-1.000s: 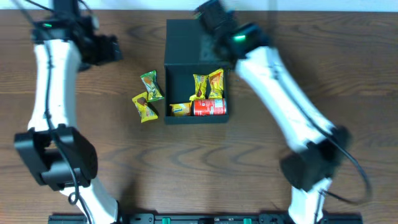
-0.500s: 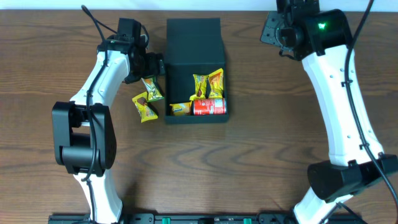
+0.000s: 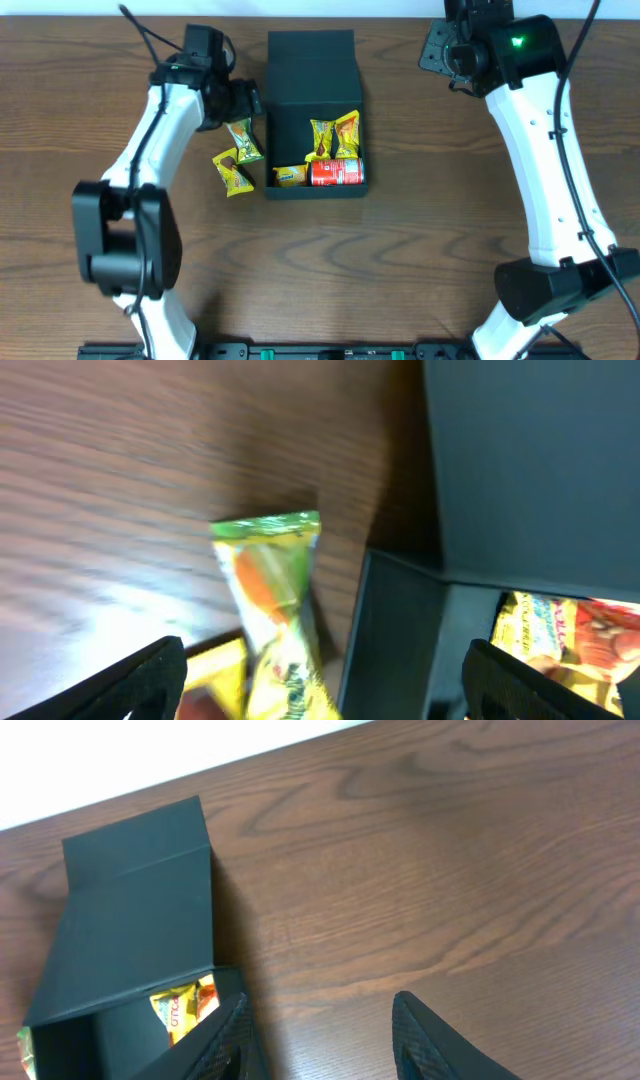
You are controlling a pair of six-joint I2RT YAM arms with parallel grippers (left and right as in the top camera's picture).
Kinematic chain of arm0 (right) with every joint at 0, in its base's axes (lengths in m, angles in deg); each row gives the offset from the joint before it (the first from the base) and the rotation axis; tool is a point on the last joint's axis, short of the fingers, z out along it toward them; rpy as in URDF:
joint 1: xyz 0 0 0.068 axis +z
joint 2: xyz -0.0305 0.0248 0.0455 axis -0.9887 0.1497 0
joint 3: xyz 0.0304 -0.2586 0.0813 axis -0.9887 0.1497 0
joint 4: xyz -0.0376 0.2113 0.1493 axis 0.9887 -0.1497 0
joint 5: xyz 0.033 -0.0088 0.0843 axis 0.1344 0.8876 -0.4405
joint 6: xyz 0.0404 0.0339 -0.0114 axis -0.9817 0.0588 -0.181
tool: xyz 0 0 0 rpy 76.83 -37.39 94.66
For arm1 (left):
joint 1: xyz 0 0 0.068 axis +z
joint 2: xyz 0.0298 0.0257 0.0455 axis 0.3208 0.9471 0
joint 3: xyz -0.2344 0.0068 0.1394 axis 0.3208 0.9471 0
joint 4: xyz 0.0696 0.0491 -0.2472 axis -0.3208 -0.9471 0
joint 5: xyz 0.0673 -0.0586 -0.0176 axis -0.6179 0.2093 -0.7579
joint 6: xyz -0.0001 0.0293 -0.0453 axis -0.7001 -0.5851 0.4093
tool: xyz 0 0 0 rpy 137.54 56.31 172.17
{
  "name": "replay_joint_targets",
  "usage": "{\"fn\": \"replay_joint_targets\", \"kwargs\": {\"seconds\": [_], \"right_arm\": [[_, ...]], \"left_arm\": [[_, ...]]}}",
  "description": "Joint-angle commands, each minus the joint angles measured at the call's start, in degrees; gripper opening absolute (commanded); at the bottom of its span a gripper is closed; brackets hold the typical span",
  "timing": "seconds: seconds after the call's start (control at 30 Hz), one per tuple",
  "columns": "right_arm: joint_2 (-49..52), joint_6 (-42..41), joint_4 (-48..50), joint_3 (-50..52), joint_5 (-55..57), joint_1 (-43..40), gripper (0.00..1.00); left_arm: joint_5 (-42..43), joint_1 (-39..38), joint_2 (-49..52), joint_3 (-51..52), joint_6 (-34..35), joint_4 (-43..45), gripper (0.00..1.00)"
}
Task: Pack container
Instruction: 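Move the left gripper to the green-topped packet left of box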
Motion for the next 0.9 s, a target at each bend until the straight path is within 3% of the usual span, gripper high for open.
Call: {"fn": "replay_joint_targets", "kwargs": {"seconds": [0.0,0.43,0.6,0.87], "right_arm": [[-0.04,0.83,0.09,0.15,1.09,-0.42,0.46],[-0.02,1.14,0.33,0.15,1.11,-0.42,0.48],[-0.02,1.11,0.35,0.15,1.51,-0.42,0.48],[-0.02,1.11,0.33,0.15,1.75,-0.42,0.49]], "left_arm": [[-7.02,0.07,-3.23,0.07,1.11,-1.7,0.89],[-6.95,-1.49,4.42,4.2,2.58,-2.19,0.88],[-7.15,-1.51,5.09,4.2,2.58,-1.9,0.71],[-7.19,-1.51,7.76,4.22,2.58,-1.33,0.7]]}}
